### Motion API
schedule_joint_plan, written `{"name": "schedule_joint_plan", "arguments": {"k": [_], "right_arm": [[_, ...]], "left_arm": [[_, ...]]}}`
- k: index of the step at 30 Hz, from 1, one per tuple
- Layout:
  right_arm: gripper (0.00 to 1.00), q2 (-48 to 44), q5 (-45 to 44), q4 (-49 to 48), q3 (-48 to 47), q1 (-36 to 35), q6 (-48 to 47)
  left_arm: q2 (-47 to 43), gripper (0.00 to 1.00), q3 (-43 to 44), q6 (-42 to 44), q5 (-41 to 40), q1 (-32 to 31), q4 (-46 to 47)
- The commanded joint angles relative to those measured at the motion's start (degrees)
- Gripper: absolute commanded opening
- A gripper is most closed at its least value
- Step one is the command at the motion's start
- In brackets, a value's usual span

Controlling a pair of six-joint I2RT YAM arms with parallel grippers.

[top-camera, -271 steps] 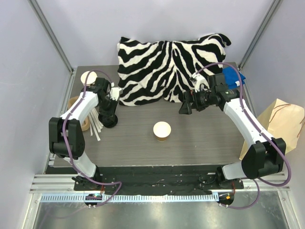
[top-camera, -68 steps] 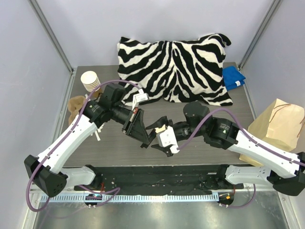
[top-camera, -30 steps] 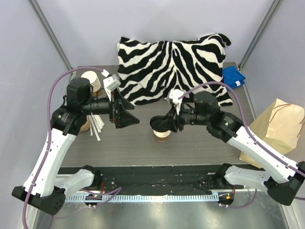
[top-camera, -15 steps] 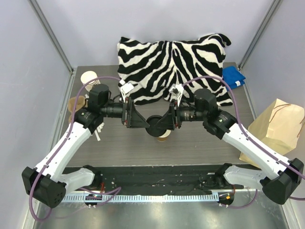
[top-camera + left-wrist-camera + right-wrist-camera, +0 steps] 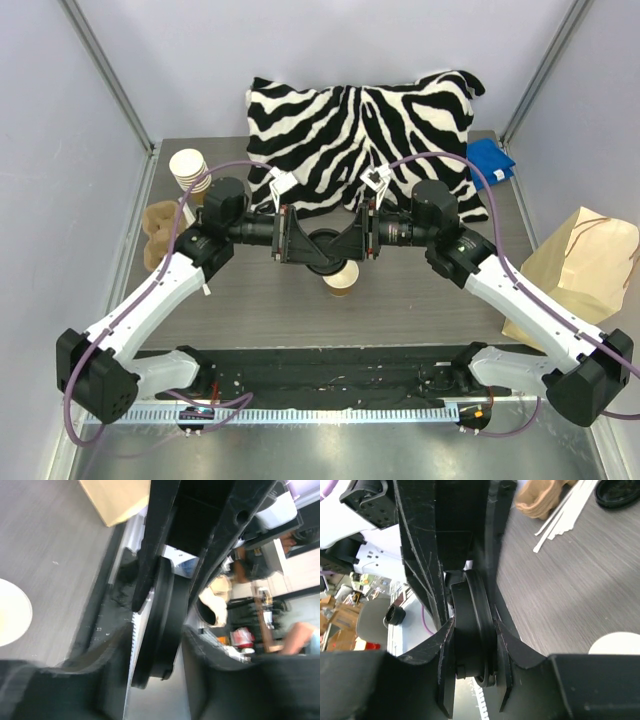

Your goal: Pack the takeout coffee

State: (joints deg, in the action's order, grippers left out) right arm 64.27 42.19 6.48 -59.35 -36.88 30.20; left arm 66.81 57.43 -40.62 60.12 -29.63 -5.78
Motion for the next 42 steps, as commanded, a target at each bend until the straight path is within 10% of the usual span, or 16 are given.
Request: {"name": "schedule_joint_plan", "arguments": {"k": [1,6,10,13,27,42], "right_arm": [[0.01,-0.6,0.4,-2.8,1.0,0.9,2.4],[0.05,-1.7,-0.5,-2.9,2.0,3.7,5.1],[0.54,-2.7,-1.2,-2.4,1.6,5.1,6.5],[0.65,-4.8,-4.0,2.5,0.5,6.1,4.6],[0.41,-0.6,-10.1,19.9,-6.6,6.3,-4.5],[0.28,1.6,-9.9,18.4,-6.0,5.9,-3.7]], "left_arm": [[1.4,0.34,-0.4,-4.0,1.9,0.0,7.6],[2.2,0.11,-3.5,-5.3,3.0,-0.1,10.3],[2.8,0.0,-4.5,-7.7,2.3,0.1,14.0],[3.5,0.0,-5.3,-10.1,0.9,0.0,15.8],[5.6,0.0,-8.3,-16.2,-5.0,0.1,20.6],[5.2,0.0,-9.5,-15.3,-6.4,0.1,18.9]]}}
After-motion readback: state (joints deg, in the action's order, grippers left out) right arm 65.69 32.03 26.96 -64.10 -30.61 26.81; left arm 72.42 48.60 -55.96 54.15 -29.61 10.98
